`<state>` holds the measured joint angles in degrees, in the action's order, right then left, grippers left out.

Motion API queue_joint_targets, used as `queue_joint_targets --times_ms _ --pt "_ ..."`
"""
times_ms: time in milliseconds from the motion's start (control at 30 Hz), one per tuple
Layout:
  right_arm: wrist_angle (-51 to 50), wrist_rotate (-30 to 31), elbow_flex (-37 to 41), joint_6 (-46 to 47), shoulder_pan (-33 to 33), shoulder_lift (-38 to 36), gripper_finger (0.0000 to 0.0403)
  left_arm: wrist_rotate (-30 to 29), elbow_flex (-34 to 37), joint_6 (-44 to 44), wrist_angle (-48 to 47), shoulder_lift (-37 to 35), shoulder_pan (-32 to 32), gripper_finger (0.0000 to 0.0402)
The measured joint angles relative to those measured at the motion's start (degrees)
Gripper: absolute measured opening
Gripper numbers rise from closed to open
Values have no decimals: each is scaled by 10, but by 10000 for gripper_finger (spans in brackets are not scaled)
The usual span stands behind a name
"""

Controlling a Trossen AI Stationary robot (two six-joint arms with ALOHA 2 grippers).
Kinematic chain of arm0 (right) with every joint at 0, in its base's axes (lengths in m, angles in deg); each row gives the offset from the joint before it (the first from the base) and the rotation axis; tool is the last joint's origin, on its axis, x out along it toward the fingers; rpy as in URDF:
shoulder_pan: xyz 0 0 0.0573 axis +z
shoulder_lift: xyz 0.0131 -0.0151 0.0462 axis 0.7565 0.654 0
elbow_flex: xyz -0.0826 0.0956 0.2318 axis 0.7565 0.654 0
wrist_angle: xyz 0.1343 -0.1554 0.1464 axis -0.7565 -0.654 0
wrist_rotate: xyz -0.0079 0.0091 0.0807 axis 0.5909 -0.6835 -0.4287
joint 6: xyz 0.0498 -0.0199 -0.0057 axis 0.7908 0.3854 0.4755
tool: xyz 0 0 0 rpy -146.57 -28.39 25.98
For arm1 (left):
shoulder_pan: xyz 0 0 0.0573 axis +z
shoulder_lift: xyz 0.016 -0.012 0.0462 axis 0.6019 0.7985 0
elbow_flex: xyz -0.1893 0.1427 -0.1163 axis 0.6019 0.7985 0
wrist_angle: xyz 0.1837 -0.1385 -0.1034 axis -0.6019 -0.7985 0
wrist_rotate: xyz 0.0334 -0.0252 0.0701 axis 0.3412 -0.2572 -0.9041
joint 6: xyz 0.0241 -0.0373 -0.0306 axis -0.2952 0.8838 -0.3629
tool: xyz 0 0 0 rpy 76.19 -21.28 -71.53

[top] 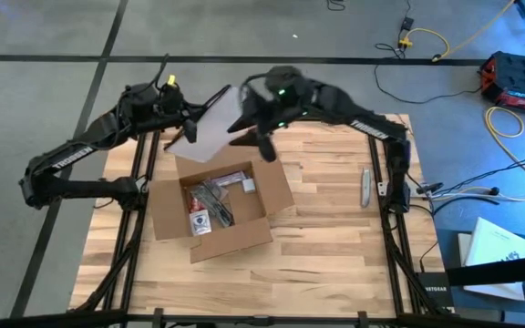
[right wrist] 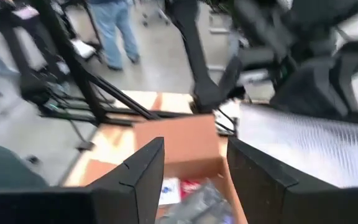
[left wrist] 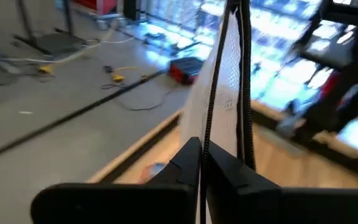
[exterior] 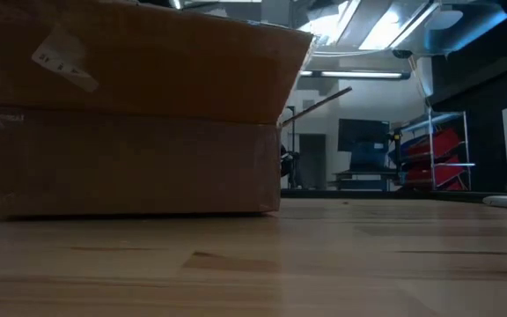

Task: Unpack boxes
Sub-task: Put the white adapter into the transparent zip bag

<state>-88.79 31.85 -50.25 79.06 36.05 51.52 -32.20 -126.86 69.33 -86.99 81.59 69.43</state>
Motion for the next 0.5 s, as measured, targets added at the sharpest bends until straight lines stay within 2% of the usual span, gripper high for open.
queue_joint_targets --times_ms 100,200,267,400,500 --pt "21 43 1 -14 11 30 162 -19 -18 -34 -22 11 0 0" --pt "57 44 1 -38 22 46 160 -19 -20 -50 -50 25 -1 0" --pt "71 48 1 -88 31 48 158 -20 -20 -63 -76 38 -5 0" --pt "71 121 0 -189 40 51 150 -20 -19 -85 -103 62 -18 0" --pt "42 160 0 -165 37 51 142 -18 -19 -92 -94 71 -25 0"
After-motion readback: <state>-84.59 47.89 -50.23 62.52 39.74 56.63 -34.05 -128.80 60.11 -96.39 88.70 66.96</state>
